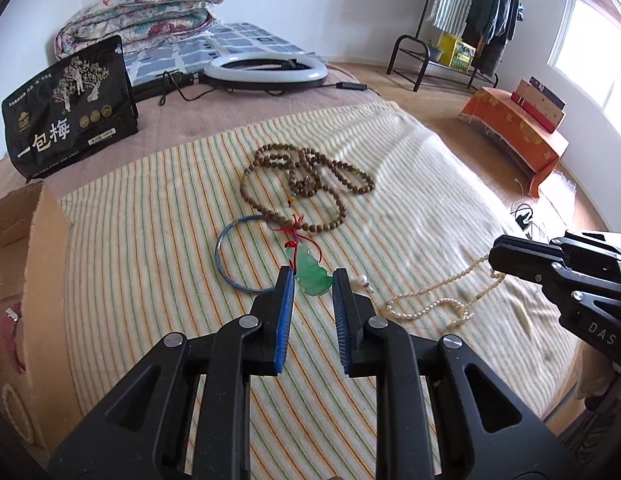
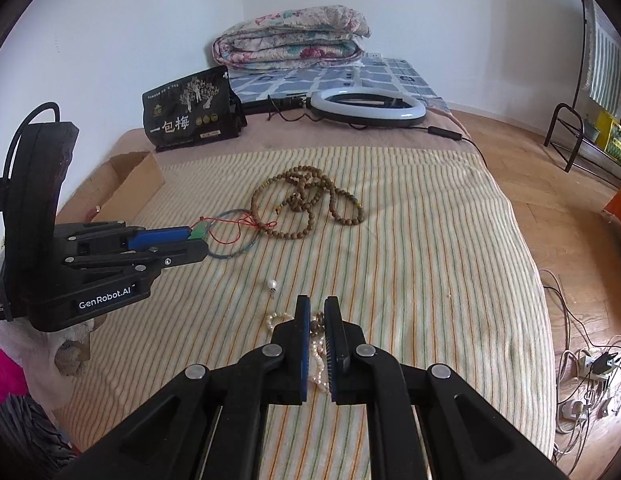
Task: Organize jewelry
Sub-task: 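Carry the pearl necklace and jade pendant over the cardboard box with both tools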
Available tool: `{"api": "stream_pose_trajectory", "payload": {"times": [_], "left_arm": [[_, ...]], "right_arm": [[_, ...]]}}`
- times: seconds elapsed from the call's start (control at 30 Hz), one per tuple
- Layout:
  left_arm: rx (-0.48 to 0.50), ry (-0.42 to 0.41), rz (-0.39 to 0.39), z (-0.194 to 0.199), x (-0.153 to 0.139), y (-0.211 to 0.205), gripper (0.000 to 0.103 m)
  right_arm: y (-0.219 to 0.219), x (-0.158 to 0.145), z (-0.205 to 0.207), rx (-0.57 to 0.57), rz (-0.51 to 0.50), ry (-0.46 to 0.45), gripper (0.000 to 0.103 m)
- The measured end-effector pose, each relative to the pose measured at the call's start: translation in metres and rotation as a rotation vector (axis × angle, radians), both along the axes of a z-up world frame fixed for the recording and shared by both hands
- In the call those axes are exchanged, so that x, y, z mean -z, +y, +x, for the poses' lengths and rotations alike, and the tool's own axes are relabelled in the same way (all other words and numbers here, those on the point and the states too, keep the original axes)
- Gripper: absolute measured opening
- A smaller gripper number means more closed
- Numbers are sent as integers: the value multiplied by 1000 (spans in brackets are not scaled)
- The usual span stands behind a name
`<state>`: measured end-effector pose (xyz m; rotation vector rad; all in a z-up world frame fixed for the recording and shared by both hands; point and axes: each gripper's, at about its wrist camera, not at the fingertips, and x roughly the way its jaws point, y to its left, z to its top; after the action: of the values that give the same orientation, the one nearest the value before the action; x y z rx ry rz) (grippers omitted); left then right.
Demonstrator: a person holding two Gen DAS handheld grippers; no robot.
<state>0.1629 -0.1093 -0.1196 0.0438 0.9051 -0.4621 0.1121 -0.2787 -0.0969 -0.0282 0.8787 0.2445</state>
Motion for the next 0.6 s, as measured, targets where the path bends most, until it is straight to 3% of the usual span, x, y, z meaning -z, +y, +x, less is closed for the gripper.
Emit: {"api": "stream_pose_trajectory", "payload": {"times": [0.6], "left_arm": [[-67, -133, -109, -20, -77, 52, 18]], "right_arm": [[26, -68, -11, -31, 95, -163, 4]]}}
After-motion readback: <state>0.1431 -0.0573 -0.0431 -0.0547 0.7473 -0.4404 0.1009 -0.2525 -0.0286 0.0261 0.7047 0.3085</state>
